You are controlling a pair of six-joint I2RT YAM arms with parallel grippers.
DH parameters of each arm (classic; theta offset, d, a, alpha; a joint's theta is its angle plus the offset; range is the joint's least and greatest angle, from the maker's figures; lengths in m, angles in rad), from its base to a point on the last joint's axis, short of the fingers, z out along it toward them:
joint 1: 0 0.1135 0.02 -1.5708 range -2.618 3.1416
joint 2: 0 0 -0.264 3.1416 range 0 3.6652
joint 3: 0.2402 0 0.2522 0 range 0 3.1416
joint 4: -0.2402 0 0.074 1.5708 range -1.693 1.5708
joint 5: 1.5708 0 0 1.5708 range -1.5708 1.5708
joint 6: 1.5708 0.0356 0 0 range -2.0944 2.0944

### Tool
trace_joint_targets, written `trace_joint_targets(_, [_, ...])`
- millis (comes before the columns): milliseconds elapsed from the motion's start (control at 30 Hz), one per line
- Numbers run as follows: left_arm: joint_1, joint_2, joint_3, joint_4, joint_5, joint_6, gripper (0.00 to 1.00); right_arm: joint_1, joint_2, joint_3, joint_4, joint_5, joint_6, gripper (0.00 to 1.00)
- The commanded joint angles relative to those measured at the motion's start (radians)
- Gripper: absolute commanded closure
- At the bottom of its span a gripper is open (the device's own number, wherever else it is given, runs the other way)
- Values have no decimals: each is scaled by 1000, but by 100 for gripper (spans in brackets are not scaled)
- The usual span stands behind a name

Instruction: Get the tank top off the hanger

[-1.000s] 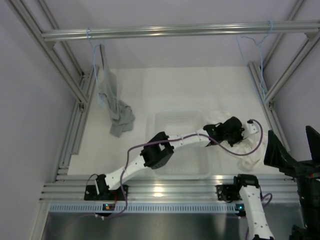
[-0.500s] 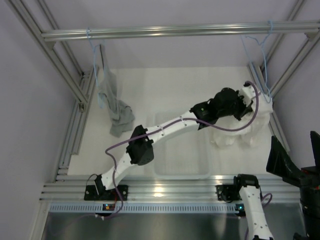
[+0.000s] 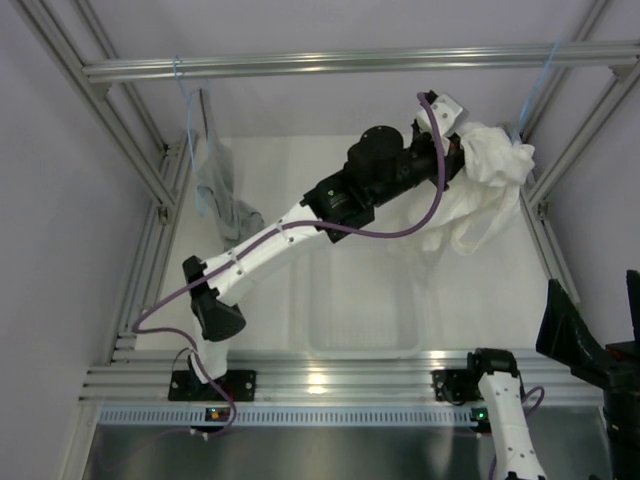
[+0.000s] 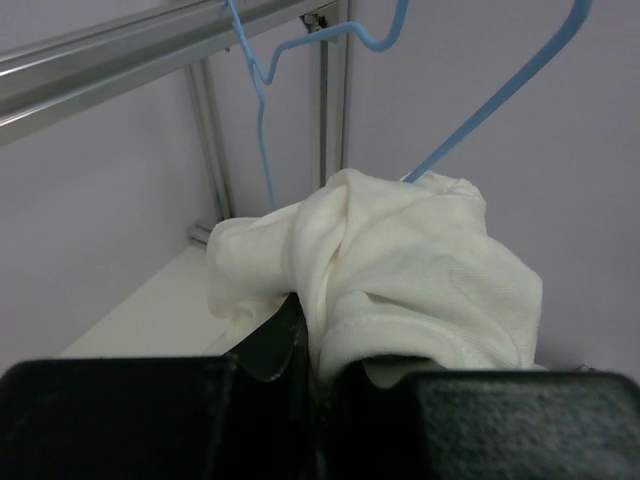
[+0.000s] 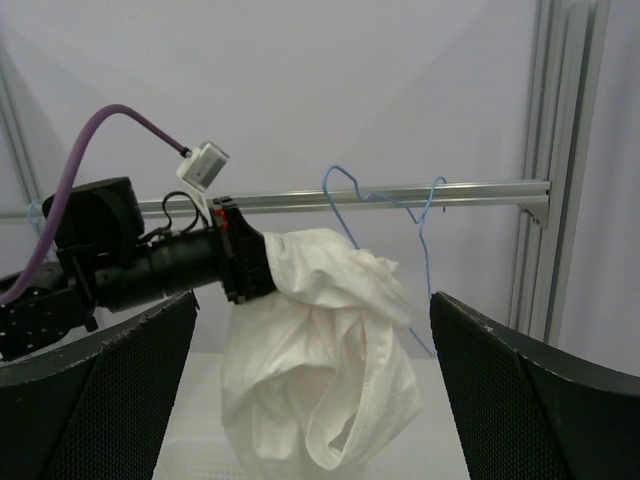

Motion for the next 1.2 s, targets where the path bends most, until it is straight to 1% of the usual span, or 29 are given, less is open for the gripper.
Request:
trace_joint_targets(0, [3, -112, -85, 83, -60, 30, 100, 1, -11, 8, 39, 10, 24, 3])
trace_joint_targets(300, [15, -193, -310, 91, -26, -17, 100, 1, -22, 14, 56, 18, 35, 3])
trace_joint_targets(433, [15, -279, -412, 95, -84, -10, 100, 1, -17, 12, 59, 13, 35, 3])
trace_joint_targets(467, [15, -302, -461, 129, -112, -8, 100, 1, -17, 9, 59, 12, 35, 3])
trace_joint_targets(533, [15, -365, -506, 138, -140, -5, 100, 1, -20, 5, 62, 9, 36, 3])
trace_joint_targets(567, [13, -409, -552, 149, -160, -5, 100, 1, -22, -2, 67, 9, 41, 3])
trace_joint_targets(800, [15, -573, -734, 202, -221, -14, 100, 1, -28, -32, 110, -19, 79, 4])
trace_joint_targets(967, [15, -658, -770, 226, -233, -20, 100, 1, -23, -37, 122, -40, 97, 4])
trace_joint_targets(1167, [15, -741, -788, 219, -204, -31, 100, 1, -22, -48, 130, -48, 110, 5])
